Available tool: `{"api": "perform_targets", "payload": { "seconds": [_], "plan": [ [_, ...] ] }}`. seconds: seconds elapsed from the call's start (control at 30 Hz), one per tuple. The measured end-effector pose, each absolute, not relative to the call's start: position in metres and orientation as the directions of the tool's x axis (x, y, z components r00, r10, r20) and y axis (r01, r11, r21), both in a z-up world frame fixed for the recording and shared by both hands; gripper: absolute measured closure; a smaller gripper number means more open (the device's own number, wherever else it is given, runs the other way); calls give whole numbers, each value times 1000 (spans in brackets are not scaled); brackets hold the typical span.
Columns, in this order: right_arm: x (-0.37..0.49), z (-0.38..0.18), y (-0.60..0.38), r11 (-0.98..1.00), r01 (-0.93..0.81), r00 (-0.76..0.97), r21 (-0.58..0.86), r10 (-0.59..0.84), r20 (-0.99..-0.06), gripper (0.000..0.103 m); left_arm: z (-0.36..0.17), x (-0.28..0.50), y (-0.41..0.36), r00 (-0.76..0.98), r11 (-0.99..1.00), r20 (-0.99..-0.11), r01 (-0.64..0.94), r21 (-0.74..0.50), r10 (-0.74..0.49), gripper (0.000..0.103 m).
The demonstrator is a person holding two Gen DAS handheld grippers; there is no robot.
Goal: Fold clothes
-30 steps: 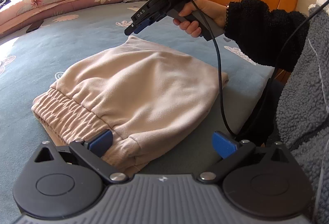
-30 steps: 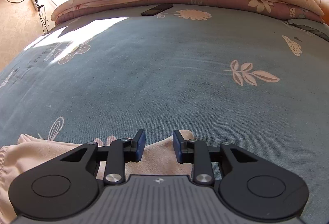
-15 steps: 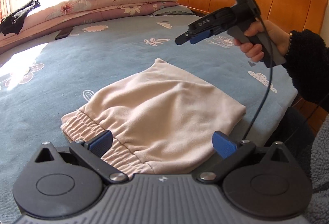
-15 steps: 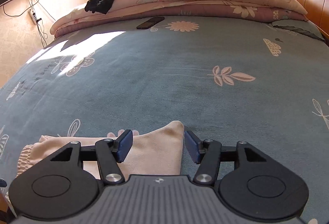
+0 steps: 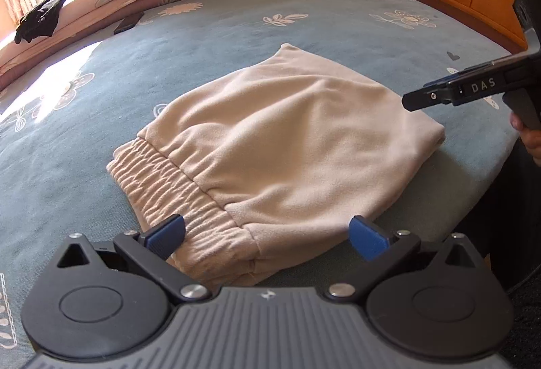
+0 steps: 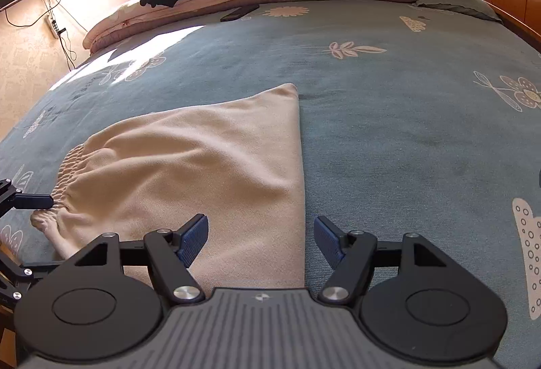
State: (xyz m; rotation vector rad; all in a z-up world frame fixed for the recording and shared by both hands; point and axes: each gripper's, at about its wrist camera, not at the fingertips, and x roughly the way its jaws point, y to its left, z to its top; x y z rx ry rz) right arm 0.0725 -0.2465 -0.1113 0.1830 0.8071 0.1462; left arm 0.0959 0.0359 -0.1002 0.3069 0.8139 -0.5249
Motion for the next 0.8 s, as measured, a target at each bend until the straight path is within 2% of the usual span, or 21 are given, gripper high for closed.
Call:
{"api": "perform_targets", "payload": {
  "seconds": [0.13, 0.3, 0.47, 0.57, 0.8],
  "plan": [
    [62, -109, -264, 953, 10, 706, 304, 208, -677, 23, -72, 115, 12, 610, 814, -697, 577, 64, -378, 1],
    [51, -104, -273, 952, 29, 729, 306, 189, -658, 20, -66, 158, -57, 544, 714, -655, 700, 9, -525, 1],
    [46, -110, -284, 950, 63, 728, 305, 165, -665, 19, -103, 176, -104, 457, 645, -718, 764, 16, -524, 1],
    [46, -114, -293, 943, 77, 730, 324, 168, -662, 19, -124, 169, -98, 400, 649, -762, 760, -37, -510, 1],
    [53, -129, -299, 928, 81, 716, 363, 199, -669, 19, -131, 121, -58, 400, 663, -782, 749, -22, -478, 1]
  ]
}}
